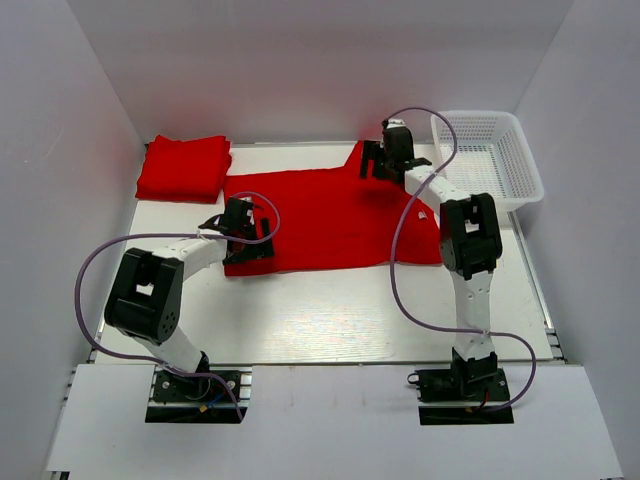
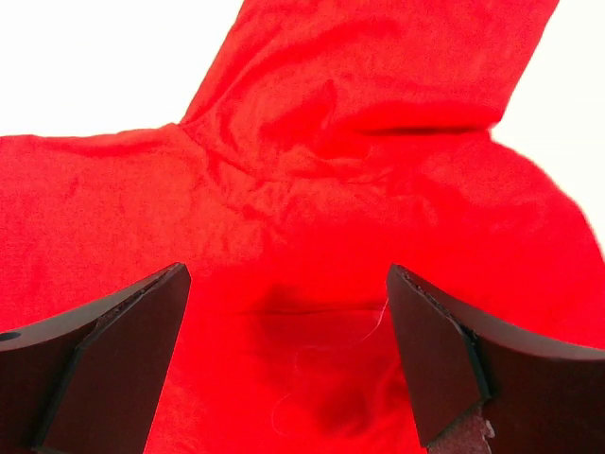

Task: Fold and stack the t-shirts
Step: Fold the flattened tshirt in 1/3 of the way

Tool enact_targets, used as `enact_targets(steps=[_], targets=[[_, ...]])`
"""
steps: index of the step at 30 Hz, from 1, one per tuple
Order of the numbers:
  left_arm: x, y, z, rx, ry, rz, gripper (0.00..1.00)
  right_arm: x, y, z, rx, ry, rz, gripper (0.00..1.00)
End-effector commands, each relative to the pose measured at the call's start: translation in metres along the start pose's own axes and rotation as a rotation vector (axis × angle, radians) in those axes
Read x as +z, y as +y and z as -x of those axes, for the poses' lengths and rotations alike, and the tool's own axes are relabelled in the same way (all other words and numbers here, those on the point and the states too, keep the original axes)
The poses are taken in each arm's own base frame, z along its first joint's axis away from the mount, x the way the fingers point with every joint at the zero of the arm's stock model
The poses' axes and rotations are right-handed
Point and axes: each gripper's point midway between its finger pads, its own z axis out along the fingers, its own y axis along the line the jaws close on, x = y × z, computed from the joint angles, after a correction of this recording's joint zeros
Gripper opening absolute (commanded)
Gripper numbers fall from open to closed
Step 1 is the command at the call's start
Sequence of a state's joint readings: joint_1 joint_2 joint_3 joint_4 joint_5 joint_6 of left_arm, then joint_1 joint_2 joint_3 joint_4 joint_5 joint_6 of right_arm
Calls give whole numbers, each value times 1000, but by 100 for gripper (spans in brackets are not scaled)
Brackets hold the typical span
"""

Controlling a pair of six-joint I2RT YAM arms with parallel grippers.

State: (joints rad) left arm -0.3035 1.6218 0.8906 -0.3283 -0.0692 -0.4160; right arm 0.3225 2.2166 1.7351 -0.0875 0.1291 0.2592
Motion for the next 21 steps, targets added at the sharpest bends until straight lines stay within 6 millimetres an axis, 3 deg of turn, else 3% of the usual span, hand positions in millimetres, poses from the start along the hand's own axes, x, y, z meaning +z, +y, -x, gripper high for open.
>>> enact_targets(steps=[1, 5, 8, 9, 11, 12, 13, 15, 18, 19, 21], targets=[[-14, 2, 6, -2, -32, 9, 99, -9, -5, 8, -140, 43, -18, 90], [-16, 2, 9, -12, -46, 14, 99, -24, -7, 8, -190, 63, -14, 90], [-23, 1, 16, -14, -68, 14, 99, -51, -13, 22, -200, 25, -46, 90], [-24, 0, 20, -15, -76, 10, 99, -54, -18, 13, -186, 40, -65, 90], [-30, -1, 26, -17, -98, 11, 99, -73, -23, 13, -165, 47, -86, 90], [-30, -1, 26, -17, -98, 11, 99, -76, -30, 2, -149, 69, -120, 90], [-35, -4, 33, -20, -119, 1, 99, -89, -29, 10, -127, 45, -127, 90], [-37, -10, 43, -22, -149, -22, 99, -95, -36, -19, -81, 114, -149, 90], [-32, -20, 49, -13, -160, -65, 99, -104, -35, -43, -55, 178, -126, 90], [-26, -21, 47, -11, -146, -70, 99, -105, -36, -59, -47, 210, -124, 90], [-18, -25, 44, -8, -124, -89, 99, -103, -34, -71, -37, 242, -102, 90]])
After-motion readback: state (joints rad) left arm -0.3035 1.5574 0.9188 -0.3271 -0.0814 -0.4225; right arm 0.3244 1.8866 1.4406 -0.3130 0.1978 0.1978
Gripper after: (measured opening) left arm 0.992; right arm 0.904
